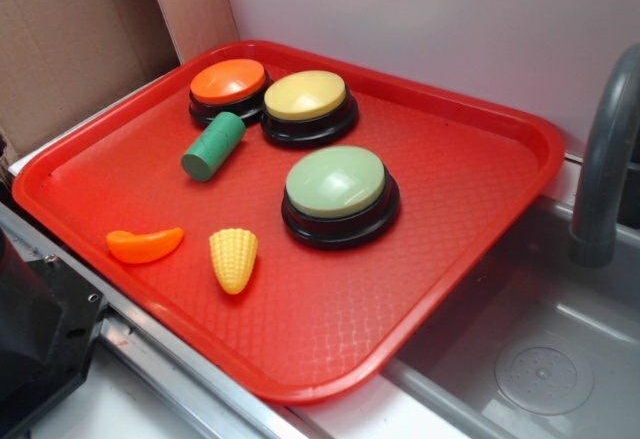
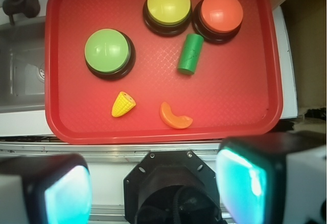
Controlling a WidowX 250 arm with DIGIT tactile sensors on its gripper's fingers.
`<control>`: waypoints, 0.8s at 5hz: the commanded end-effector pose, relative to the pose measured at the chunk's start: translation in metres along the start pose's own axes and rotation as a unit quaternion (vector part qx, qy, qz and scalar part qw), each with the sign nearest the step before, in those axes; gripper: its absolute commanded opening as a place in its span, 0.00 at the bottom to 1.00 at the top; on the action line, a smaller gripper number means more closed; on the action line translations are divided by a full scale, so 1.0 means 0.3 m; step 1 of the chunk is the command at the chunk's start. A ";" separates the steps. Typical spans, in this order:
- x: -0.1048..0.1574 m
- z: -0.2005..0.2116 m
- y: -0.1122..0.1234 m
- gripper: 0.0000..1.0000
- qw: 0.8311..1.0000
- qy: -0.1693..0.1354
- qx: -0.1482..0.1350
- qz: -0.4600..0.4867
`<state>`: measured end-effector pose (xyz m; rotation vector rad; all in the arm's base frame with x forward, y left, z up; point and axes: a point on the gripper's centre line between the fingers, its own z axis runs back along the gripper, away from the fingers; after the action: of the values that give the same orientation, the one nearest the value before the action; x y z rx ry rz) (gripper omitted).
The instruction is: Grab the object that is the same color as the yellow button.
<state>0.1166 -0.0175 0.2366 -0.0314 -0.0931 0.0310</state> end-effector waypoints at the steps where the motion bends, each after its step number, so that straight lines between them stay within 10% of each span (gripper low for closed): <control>1: 0.000 0.000 0.000 1.00 1.000 0.000 0.000 0.000; 4: 0.022 -0.310 -0.119 1.00 0.981 0.014 -0.007 0.195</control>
<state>0.1280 -0.0545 0.1384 -0.0450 -0.0295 0.4135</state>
